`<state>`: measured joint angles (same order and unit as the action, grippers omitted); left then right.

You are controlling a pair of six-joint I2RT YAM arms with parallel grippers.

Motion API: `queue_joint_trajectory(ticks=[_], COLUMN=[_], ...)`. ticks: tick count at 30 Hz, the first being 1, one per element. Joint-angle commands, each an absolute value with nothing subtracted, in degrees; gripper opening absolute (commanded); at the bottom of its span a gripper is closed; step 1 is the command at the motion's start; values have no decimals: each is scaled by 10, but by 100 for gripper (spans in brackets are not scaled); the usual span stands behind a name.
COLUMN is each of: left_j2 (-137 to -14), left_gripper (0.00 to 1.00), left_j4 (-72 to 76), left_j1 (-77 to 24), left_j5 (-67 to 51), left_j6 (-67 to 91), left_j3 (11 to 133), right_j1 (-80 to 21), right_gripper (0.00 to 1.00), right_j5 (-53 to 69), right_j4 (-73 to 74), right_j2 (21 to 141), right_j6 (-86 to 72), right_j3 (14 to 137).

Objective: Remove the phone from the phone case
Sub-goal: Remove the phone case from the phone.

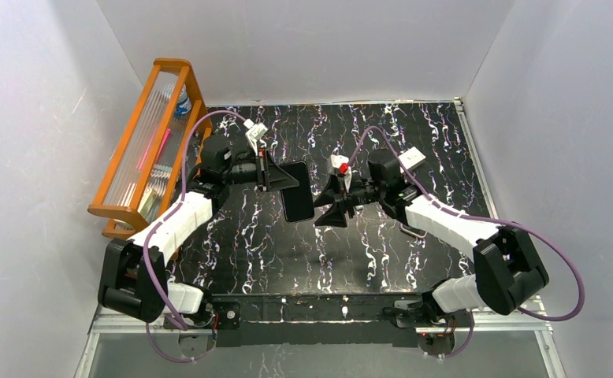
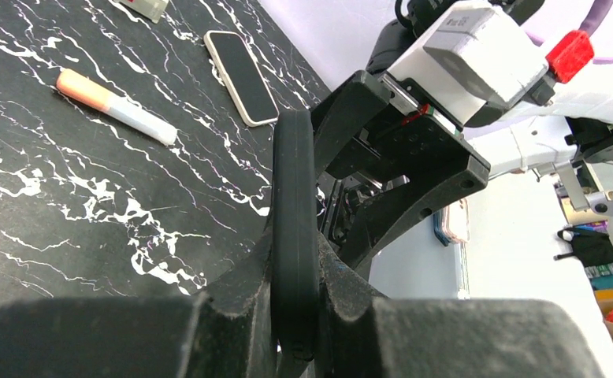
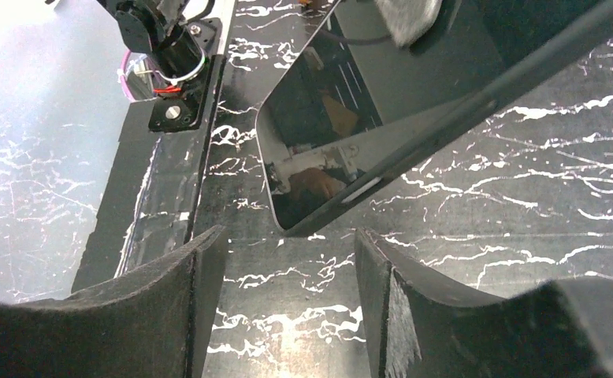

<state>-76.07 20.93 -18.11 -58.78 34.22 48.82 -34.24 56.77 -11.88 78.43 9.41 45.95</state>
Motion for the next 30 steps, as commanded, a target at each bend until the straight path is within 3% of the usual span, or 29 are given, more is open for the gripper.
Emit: queue_joint_trajectory(ticks=[1, 20, 23, 30], left_j2=[-727, -715, -713, -714], left_gripper=[0, 0, 0, 0], left_j4=[222, 223, 223, 222], left_j1=[-190, -201, -202, -203], left_j5=[-624, -630, -630, -620], left_j6=[333, 332, 333, 360], left_j3=[514, 517, 515, 525], right_j1=[-345, -358, -359, -369], right_gripper=[66, 52, 44, 14], right_j5=[606, 635, 634, 651], right_j4=[-133, -103, -103, -76], right_j2=[800, 827, 828, 828], right_j6=[103, 134, 137, 211], right_j3=[497, 514, 517, 517])
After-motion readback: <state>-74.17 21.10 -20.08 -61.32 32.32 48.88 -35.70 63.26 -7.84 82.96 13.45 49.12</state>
